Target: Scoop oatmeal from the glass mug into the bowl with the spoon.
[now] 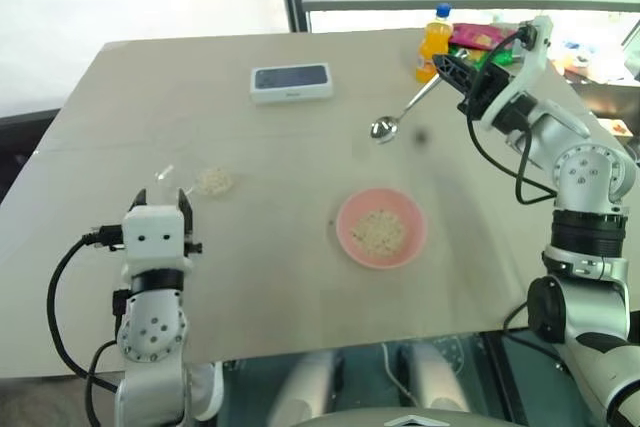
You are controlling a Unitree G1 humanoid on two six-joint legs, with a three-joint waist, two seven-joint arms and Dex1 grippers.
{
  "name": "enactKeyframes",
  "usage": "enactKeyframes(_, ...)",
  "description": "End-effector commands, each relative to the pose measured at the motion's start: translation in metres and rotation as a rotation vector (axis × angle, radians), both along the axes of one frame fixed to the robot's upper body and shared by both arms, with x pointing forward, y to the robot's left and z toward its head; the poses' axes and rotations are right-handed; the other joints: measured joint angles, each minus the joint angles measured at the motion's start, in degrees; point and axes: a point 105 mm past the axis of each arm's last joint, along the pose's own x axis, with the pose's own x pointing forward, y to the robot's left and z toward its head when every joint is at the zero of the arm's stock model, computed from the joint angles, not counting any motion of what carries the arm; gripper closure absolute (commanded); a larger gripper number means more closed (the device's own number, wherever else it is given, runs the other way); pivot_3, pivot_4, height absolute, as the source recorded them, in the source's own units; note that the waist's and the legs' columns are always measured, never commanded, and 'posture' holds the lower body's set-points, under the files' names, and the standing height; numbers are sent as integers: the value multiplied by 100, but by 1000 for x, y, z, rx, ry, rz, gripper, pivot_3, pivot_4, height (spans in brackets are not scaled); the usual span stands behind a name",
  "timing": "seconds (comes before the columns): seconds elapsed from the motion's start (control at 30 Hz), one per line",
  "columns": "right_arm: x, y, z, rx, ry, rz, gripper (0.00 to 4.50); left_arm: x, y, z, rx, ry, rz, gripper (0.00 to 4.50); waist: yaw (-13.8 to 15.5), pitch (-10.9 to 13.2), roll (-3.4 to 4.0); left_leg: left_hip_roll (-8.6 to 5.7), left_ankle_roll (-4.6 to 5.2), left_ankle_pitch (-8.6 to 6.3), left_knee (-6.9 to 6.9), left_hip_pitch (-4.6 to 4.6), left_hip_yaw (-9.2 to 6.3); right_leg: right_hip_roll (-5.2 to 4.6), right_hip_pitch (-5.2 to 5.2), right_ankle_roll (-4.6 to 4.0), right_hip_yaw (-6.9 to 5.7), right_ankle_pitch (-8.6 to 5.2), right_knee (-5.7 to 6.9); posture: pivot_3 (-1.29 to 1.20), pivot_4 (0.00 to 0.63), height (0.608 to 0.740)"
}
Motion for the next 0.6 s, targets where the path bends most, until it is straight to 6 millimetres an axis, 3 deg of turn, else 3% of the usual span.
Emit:
enactKeyframes(0.03, -5, 1, 21, 20, -81, 10, 4500, 1, 12, 6, 11, -42, 34, 2301, -4, 0, 0, 0, 0, 0, 0, -2, 0, 0, 0, 0, 0, 0, -1, 0, 150, 740)
enactKeyframes(0.33, -9, 0, 21, 25, -82, 10, 4500, 7, 32, 2, -1, -53, 89, 2301, -4, 0, 0, -1, -1, -1, -3, -4, 2, -4, -2, 0, 3, 0, -4, 0, 150, 740)
enactKeyframes(0.6, -8, 1, 20, 29, -88, 5, 4500, 26, 37, 7, 9, -59, 71, 2301, -9, 0, 0, -1, -1, -1, -2, -3, -2, -3, -2, 0, 0, 1, 0, 0, 150, 740)
